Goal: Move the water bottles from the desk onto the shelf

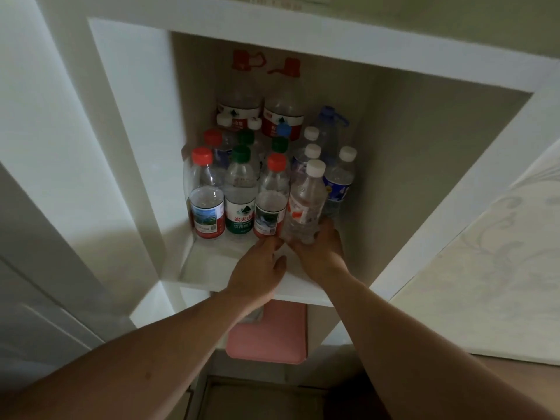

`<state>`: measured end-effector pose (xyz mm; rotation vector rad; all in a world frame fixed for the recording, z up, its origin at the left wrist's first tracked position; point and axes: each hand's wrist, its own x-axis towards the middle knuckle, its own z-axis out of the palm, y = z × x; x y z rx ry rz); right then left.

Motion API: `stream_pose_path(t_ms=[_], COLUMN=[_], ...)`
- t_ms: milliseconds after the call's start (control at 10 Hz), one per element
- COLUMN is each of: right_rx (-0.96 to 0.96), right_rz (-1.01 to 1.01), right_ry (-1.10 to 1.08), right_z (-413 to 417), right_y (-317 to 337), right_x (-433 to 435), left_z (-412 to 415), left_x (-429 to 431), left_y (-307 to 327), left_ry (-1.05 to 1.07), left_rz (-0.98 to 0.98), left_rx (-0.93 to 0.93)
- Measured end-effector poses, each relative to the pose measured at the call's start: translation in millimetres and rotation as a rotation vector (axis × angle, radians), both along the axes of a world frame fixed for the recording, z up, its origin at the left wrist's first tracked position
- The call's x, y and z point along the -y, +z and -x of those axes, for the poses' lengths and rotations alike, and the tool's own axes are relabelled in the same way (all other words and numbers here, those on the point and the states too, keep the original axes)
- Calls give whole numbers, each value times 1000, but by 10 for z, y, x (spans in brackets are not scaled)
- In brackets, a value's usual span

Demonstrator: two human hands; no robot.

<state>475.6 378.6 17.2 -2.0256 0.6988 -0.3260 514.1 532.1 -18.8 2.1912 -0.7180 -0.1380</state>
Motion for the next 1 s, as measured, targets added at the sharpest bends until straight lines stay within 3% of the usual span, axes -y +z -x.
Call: stream_pose_path(t_ms=[600, 900, 1000], right_rx=[-49, -152, 63], right_rz=[-64, -76, -174], right_ry=[145, 164, 67], right_z=[-14, 1080, 1663], right_y=[-28, 493, 922], right_x=[167, 20, 99], left_z=[-27, -150, -273], left_x=[51, -240, -309], left_y=[12, -40, -114], left_ry=[-55, 5, 96], left_rz=[-17, -155, -238], left_rx=[-45, 166, 199])
